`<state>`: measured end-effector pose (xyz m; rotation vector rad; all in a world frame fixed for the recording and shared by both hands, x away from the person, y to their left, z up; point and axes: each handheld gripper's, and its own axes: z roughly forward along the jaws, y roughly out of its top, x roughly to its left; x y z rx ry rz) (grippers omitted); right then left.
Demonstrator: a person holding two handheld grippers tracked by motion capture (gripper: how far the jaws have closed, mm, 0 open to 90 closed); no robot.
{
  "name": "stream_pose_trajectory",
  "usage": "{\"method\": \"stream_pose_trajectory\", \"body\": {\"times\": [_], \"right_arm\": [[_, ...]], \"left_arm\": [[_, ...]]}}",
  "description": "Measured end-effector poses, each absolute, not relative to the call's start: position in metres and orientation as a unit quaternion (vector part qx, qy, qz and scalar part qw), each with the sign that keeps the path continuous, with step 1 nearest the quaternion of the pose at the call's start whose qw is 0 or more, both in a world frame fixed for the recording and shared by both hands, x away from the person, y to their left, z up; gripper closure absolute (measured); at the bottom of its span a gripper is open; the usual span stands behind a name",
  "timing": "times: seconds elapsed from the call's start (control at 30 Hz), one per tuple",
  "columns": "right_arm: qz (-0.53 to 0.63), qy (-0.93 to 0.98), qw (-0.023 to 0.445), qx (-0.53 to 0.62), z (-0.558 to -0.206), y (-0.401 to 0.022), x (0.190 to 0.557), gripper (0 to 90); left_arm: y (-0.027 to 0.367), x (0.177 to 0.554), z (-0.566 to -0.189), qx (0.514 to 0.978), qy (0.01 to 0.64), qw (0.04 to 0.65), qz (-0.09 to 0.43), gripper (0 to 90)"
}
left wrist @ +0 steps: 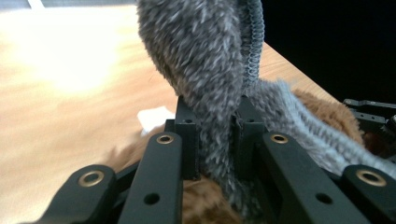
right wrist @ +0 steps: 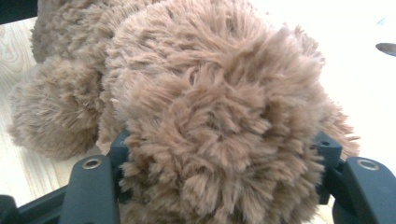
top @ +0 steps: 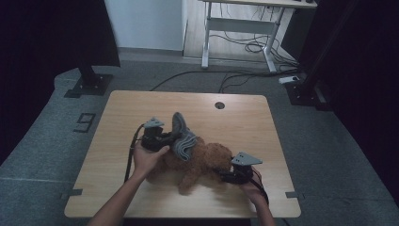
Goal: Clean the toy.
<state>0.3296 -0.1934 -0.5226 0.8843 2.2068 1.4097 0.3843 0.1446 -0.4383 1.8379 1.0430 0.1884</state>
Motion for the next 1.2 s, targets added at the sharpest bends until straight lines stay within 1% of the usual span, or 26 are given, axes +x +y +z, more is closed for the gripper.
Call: {"method": "stream_pose_trajectory", "body": {"times": [0.13,0.27,0.4,0.47,0.53,0.67,0.8,0.93,1.0,1.13,1.2], "right_arm": [[0.497,0.788,0.197,0.307,-0.521,-0.189,0.328,33.1],[0.499,0.787,0.194,0.307,-0.522,-0.192,0.329,32.9],[0.503,0.786,0.187,0.306,-0.524,-0.194,0.329,32.6],[0.502,0.787,0.185,0.307,-0.524,-0.195,0.330,32.3],[0.504,0.786,0.181,0.311,-0.525,-0.196,0.330,32.2],[0.505,0.785,0.179,0.312,-0.525,-0.197,0.331,32.1],[0.504,0.788,0.182,0.303,-0.525,-0.196,0.330,33.4],[0.503,0.791,0.186,0.295,-0.525,-0.196,0.330,35.2],[0.503,0.793,0.196,0.282,-0.524,-0.196,0.329,35.6],[0.491,0.798,0.231,0.261,-0.522,-0.192,0.334,35.6],[0.491,0.797,0.244,0.253,-0.522,-0.189,0.339,35.6]], "left_arm": [[0.163,0.383,-0.446,0.740,0.440,0.503,0.070,75.9],[0.180,0.384,-0.444,0.732,0.455,0.498,0.095,76.1],[0.192,0.388,-0.460,0.742,0.475,0.462,0.101,77.0],[0.195,0.389,-0.474,0.749,0.484,0.444,0.093,77.4],[0.197,0.388,-0.481,0.750,0.487,0.439,0.088,77.5],[0.196,0.384,-0.485,0.764,0.479,0.421,0.101,77.5],[0.199,0.379,-0.486,0.768,0.476,0.416,0.103,77.5],[0.204,0.373,-0.475,0.761,0.469,0.438,0.097,77.5],[0.204,0.371,-0.467,0.760,0.463,0.444,0.102,77.4],[0.199,0.366,-0.436,0.755,0.440,0.471,0.123,77.0],[0.193,0.368,-0.421,0.751,0.431,0.485,0.124,76.9]]}}
